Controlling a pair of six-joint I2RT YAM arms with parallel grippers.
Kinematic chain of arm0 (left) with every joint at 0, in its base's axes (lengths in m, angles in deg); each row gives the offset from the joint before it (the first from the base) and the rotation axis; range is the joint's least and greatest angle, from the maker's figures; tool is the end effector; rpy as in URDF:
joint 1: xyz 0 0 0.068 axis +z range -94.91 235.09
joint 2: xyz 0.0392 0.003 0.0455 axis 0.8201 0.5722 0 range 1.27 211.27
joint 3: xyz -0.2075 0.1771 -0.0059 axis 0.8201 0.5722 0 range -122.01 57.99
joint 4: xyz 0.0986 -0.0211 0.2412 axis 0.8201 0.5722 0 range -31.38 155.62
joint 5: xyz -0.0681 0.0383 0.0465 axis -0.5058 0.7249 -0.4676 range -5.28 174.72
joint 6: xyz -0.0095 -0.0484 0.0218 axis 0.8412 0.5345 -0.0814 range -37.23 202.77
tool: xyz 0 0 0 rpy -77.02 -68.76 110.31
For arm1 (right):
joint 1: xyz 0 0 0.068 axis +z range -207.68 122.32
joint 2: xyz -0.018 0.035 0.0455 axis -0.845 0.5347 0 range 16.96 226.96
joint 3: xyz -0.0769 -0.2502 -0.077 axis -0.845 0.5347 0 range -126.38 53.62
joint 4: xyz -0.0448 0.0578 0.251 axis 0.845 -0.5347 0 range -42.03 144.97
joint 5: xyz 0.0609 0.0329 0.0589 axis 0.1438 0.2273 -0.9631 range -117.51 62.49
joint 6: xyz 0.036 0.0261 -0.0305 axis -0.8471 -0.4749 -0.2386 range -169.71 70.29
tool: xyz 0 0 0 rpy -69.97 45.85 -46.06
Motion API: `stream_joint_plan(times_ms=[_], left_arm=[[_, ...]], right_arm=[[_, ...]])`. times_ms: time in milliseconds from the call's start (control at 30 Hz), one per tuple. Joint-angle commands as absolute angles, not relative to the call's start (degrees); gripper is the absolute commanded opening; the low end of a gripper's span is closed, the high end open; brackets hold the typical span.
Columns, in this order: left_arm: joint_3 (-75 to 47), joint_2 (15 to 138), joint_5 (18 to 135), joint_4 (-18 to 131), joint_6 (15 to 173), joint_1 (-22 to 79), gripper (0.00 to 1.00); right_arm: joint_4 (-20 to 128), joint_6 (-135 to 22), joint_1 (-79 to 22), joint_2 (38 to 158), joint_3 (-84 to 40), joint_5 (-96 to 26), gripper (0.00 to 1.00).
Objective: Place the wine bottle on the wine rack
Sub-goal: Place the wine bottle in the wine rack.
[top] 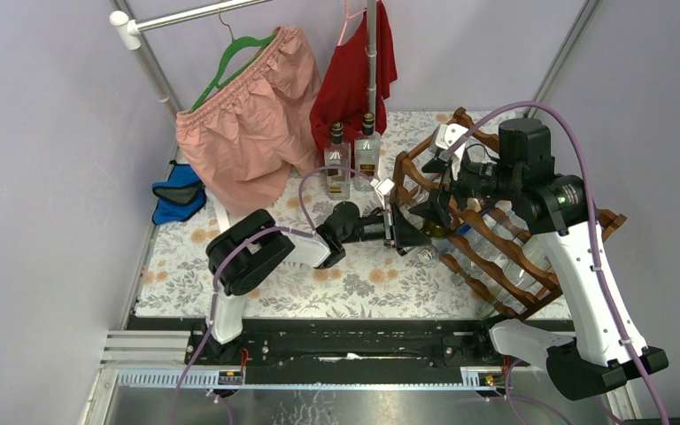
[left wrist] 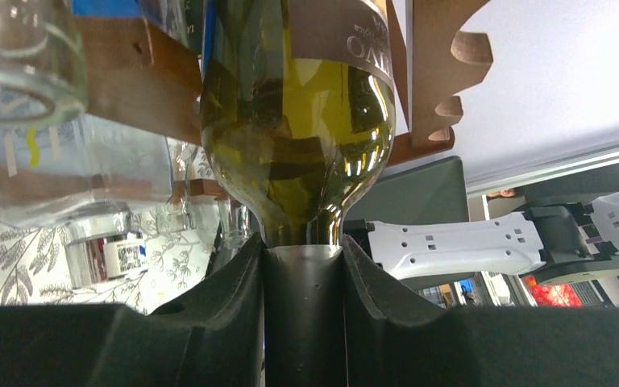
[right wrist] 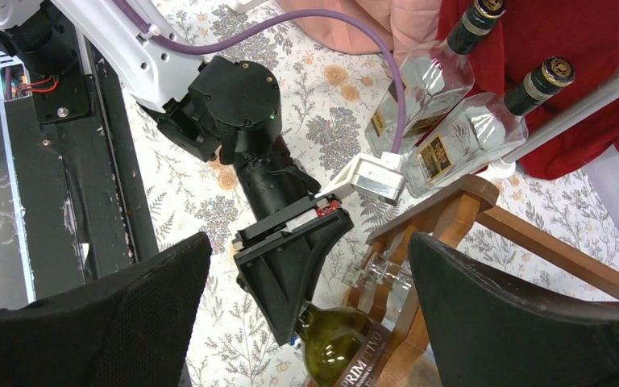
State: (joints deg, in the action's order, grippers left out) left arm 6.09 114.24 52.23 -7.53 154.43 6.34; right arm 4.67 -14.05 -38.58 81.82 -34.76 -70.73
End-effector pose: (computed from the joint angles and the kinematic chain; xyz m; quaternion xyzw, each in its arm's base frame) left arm 0.2476 -0.3116 0.1804 0.0735 0.6762 -0.7085 0.1880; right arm 0.1789 0.0877 0.4603 -0.5355 0.6143 0.2402 0.5274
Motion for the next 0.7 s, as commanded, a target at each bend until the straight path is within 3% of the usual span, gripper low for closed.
stream_joint_plan(times_ms=[0, 667], left_arm=[[1.3, 114.9, 57.3, -13.7, 152.2, 6.5, 0.00], [-7.2, 118.4, 63.3, -1.8, 149.5, 5.0, 0.00]], right_arm=[[6.3, -14.6, -39.1, 80.9, -34.8, -72.8, 1.00], [6.4, -14.6, -39.2, 80.5, -34.2, -73.3, 1.00]])
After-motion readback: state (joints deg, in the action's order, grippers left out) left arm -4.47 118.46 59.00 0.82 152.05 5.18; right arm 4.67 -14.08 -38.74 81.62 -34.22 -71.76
